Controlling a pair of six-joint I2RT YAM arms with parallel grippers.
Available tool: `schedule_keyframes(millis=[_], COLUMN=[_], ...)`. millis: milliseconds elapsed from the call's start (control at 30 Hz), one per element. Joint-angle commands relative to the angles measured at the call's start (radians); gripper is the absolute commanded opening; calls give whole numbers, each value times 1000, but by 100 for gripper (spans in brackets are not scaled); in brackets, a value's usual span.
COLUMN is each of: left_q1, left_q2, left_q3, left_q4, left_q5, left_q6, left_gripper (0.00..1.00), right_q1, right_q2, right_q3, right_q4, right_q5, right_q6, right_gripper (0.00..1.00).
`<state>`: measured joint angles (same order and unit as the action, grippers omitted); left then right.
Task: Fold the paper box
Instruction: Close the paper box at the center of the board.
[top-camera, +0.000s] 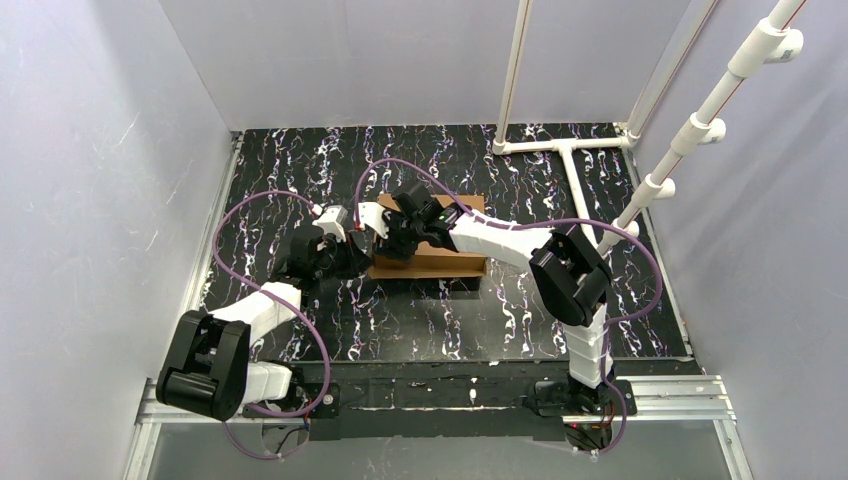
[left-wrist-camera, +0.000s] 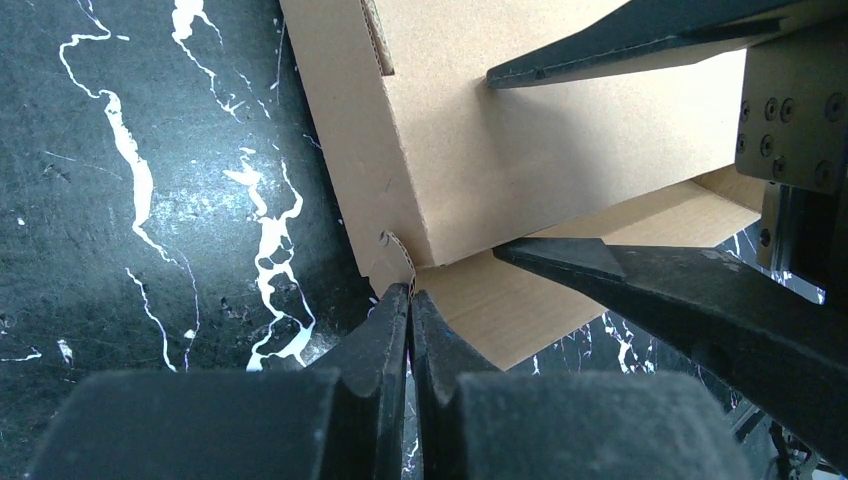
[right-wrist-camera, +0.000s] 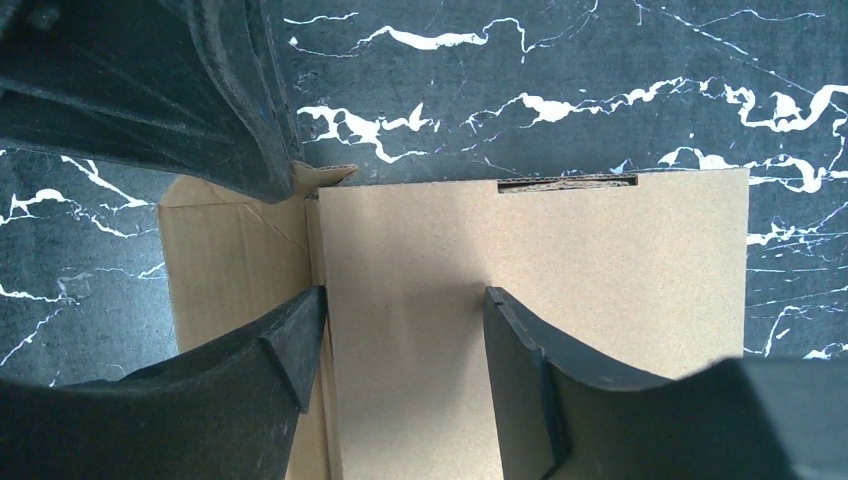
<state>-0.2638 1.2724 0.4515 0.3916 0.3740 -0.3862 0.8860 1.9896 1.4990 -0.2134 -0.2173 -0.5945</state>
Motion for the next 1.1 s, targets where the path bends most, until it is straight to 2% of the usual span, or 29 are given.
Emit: schedule_keyframes(millis=[0,633,933,1067], left_q1=[-3,-5,-23,-23], left_q2=[-34,-43,-45,-67], left_q3=[-8,-36,-45,-57], left_q4=[-9,-7,-6,-5], left_q5=[48,39,-17,-53], left_q6=[-16,22,13,-18], left_gripper=[0,0,0,4], right_q1=[-5,10,16,16], right_q2=[31,58,67,67], right_q3=[-15,-21,-21,-21], right_q4=[46,52,50,47], right_q5=[60,100,105,101], right_q6=[28,54,61,60], right_gripper=[65,62,61,61])
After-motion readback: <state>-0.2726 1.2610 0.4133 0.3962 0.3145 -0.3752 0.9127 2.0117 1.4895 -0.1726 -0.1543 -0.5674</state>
